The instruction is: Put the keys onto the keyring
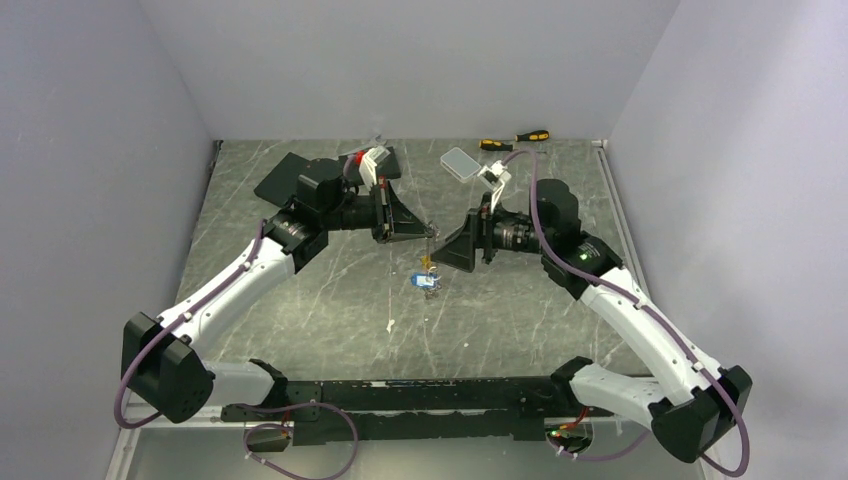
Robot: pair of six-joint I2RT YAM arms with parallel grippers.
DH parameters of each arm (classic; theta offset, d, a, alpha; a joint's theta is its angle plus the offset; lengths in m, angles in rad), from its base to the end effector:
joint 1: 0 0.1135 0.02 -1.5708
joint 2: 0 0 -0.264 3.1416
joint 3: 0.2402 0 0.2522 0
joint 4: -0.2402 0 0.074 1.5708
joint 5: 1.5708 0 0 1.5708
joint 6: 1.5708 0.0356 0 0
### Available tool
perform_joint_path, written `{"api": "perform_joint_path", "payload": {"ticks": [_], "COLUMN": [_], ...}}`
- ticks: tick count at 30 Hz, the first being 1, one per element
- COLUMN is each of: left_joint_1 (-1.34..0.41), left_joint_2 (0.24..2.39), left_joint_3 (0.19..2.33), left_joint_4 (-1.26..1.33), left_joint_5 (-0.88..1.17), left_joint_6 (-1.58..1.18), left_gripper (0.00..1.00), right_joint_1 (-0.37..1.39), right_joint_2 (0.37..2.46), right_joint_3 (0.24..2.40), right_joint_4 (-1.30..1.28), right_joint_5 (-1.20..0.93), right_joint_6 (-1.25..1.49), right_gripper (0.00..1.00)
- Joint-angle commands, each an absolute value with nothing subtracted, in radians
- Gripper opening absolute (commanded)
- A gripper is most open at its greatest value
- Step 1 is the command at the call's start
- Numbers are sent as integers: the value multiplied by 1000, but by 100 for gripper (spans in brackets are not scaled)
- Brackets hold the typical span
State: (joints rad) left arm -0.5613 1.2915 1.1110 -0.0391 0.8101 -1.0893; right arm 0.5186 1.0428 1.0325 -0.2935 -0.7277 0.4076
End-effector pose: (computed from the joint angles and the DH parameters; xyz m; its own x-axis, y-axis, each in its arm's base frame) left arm 0.2361 -0.1789 0.3609 -0.9411 -0.1301 -0.3121 0.2837 0.1988 -0.9381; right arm 0.1868 0.1338 0.3689 -0.6038 -0.0037 -0.7972 -0.7429 0.3654 0.5609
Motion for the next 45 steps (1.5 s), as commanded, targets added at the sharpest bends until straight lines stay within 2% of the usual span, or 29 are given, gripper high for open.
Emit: {"api": "perform_joint_path", "payload": {"ticks": [1, 5, 8, 13, 16, 22, 26, 33, 35, 40, 45], "left_joint_1": [-558, -558, -555, -543, -539, -534, -533, -532, -531, -523, -491], "left_joint_2": [1290, 1289, 1287, 1283, 1283, 1295, 1305, 1329, 1343, 1344, 1341], "left_joint_3": [1151, 1148, 1150, 1137, 1131, 1117, 1108, 1174, 1202, 1253, 1427], "left_joint_4": [-30, -25, -33, -8, -8, 38, 41, -129, -189, -327, -575], "left_joint_5": [767, 743, 736, 749, 754, 797, 836, 912, 947, 960, 893], "left_joint_6": [-1089, -1093, -1091, -1120, -1134, -1154, -1158, -1020, -961, -835, -616], "left_gripper": [0, 0, 0, 0, 0, 0, 0, 0, 10, 57, 68], "right_joint_1": [593, 664, 696, 721, 728, 729, 729, 729, 729, 728, 729], "right_joint_2": [1057, 1081, 1083, 1078, 1065, 1008, 975, 923, 909, 903, 913], "right_joint_3": [1092, 1113, 1115, 1105, 1075, 1009, 994, 989, 999, 1063, 1120], "right_joint_4": [-313, -341, -356, -383, -366, -292, -242, -210, -219, -309, -399], "right_joint_5": [-535, -383, -303, -207, -211, -235, -255, -285, -319, -351, -373], "right_joint_6": [356, 341, 320, 274, 231, 158, 126, 63, 39, 9, -11], "right_gripper": [79, 78, 72, 48, 32, 7, 0, 0, 0, 0, 0]}}
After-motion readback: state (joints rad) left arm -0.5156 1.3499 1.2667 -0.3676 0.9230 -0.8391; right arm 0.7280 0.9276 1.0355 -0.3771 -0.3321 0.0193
